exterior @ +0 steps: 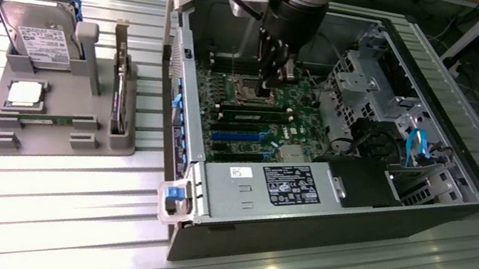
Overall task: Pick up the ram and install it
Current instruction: 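Press down the ram until it locks into place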
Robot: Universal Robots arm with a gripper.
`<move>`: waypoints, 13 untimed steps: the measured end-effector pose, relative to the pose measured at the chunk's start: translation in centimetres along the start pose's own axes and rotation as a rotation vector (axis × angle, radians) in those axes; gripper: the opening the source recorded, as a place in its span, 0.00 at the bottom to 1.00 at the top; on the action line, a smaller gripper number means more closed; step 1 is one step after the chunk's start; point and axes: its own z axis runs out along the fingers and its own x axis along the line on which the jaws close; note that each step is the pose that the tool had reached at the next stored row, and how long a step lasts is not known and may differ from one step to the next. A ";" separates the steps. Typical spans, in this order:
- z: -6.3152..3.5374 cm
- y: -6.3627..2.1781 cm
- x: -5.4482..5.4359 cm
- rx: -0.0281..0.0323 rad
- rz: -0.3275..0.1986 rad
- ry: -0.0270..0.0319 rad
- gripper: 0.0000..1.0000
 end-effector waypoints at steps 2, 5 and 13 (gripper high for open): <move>-0.01 -0.01 0.0 -0.0002 0.000 -0.0009 0.11; 0.03 -0.01 0.0 -0.0079 0.082 -0.0011 0.11; 0.09 0.00 0.0 -0.0354 0.375 0.0043 0.11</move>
